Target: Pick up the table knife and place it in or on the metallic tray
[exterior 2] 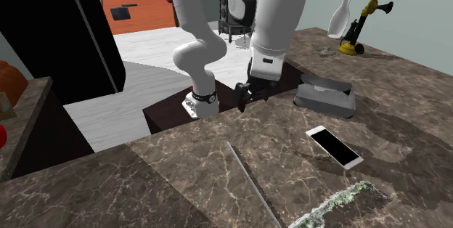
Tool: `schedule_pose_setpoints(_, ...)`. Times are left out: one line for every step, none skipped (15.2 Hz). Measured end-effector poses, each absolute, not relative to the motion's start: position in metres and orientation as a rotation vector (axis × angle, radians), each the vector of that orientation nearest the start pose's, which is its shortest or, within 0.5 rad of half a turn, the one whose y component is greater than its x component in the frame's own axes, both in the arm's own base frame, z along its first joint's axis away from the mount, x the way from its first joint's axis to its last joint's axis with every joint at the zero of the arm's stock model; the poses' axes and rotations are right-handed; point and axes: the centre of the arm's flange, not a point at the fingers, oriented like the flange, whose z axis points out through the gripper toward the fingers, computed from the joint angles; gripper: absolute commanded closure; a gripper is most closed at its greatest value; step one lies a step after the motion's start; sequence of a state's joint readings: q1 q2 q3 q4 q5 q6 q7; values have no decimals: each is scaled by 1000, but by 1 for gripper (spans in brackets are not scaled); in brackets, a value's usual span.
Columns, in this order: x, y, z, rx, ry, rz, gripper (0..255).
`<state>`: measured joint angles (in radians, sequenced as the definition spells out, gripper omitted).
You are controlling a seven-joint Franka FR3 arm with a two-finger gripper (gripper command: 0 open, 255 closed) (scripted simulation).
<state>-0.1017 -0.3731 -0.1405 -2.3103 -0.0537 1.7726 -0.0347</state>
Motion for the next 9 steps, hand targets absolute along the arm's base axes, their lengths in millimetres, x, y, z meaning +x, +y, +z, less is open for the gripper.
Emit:
schedule_pose_setpoints(414, -118, 472, -3097, 295, 258, 0)
schedule_pose_setpoints(423, -128, 466, -3096, 313, 256, 0)
schedule_pose_setpoints(429, -138, 459, -3095, 330, 255, 0)
schedule_pose_setpoints(435, -149, 453, -3094, 348, 254, 0)
schedule_pose_setpoints(442, -159, 451, -3094, 366, 252, 0)
schedule_pose_setpoints(450, -168, 446, -3093, 384, 250, 0)
schedule_pose_setpoints(459, -175, 444, -3092, 402, 248, 0)
schedule_pose_setpoints(465, -186, 440, -3090, 419, 246, 0)
schedule_pose_setpoints(472, -196, 436, -3089, 437, 245, 0)
